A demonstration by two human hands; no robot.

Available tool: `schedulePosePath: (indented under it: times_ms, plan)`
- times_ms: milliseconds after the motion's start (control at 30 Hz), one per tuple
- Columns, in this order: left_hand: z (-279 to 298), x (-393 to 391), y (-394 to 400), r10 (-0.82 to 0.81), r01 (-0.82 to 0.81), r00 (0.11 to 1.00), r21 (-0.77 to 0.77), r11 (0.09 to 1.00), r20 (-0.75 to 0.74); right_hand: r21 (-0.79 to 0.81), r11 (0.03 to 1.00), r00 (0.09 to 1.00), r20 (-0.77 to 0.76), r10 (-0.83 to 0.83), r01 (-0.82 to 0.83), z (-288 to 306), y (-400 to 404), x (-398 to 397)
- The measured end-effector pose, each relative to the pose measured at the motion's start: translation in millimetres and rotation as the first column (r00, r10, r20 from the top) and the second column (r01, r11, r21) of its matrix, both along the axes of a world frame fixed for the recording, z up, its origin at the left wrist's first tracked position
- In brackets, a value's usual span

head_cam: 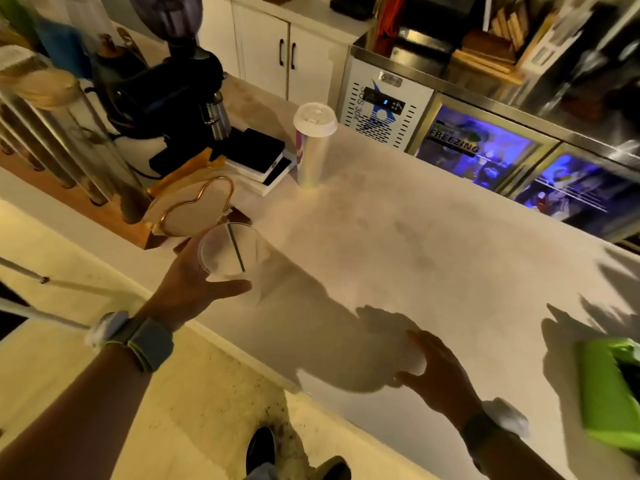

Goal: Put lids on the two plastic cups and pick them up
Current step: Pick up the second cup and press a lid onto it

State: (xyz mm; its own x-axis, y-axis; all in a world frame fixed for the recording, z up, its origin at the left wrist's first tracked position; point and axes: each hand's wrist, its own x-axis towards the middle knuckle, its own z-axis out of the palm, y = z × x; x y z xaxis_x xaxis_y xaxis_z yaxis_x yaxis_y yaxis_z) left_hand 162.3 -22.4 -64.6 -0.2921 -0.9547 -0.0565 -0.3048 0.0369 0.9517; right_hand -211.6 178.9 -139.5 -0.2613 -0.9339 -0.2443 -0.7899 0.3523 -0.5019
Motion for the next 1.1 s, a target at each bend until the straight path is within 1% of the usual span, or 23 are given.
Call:
schedulePosePath:
  times_ms: [67, 133, 233, 333, 400, 467, 533, 667, 733, 767, 833, 900, 967, 1033, 1100]
  plan:
    - [0, -2, 0, 0.002, -0.001, 0.999, 0.006, 1.000, -0.032, -0.004, 1.000, 0.999, -0.038, -0.014, 0.014, 7, -6, 7]
    - [0, -5, 2, -0.010, 0.010, 0.999, 0.000, 1.000, -0.047, -0.043, 0.999, 1.000, -0.009, -0.010, 0.009, 20, -17, 18]
    - [1, -13, 10, -0.066, 0.066, 0.997, -0.003, 0.998, -0.039, -0.205, 0.979, 0.992, 0.122, 0.015, 0.010, 55, -47, 47]
    - [-1, -24, 19, -0.119, 0.119, 0.991, 0.011, 0.993, -0.055, -0.389, 0.921, 0.963, 0.244, 0.113, -0.009, 98, -79, 84]
    - [-3, -28, 23, -0.144, 0.147, 0.986, 0.028, 0.989, -0.084, -0.428, 0.903, 0.926, 0.325, 0.194, -0.039, 123, -98, 108]
    - [-4, -33, 27, -0.155, 0.157, 0.986, 0.020, 0.987, -0.063, -0.445, 0.891, 0.893, 0.360, 0.270, -0.090, 144, -114, 126]
    - [-5, -37, 30, -0.149, 0.149, 0.988, 0.018, 0.989, -0.044, -0.465, 0.865, 0.879, 0.313, 0.359, -0.188, 158, -128, 140]
    - [-6, -43, 33, -0.134, 0.136, 0.989, 0.035, 0.990, -0.056, -0.409, 0.787, 0.854, 0.036, 0.520, -0.462, 171, -142, 164]
    - [-6, -43, 34, -0.118, 0.127, 0.987, 0.073, 0.989, -0.109, -0.403, 0.730, 0.820, -0.107, 0.562, -0.552, 169, -140, 171]
    - [-7, -43, 35, -0.120, 0.132, 0.985, 0.091, 0.987, -0.121, -0.402, 0.710, 0.806, -0.147, 0.573, -0.578, 167, -138, 173]
    - [-11, -42, 34, -0.137, 0.144, 0.988, 0.096, 0.985, -0.077, -0.426, 0.691, 0.802, -0.174, 0.571, -0.584, 162, -132, 175]
    - [-14, -41, 34, -0.160, 0.162, 0.987, 0.104, 0.981, -0.031, -0.484, 0.674, 0.816, -0.173, 0.551, -0.558, 153, -124, 173]
    - [-11, -41, 36, -0.185, 0.183, 0.982, 0.062, 0.981, 0.027, -0.506, 0.652, 0.813, -0.204, 0.546, -0.565, 144, -117, 171]
    - [-11, -42, 36, -0.180, 0.180, 0.984, 0.066, 0.981, -0.011, -0.469, 0.652, 0.796, -0.240, 0.555, -0.596, 137, -117, 170]
    - [-12, -44, 37, -0.144, 0.148, 0.987, 0.053, 0.988, -0.068, -0.452, 0.685, 0.815, -0.211, 0.540, -0.571, 134, -122, 171]
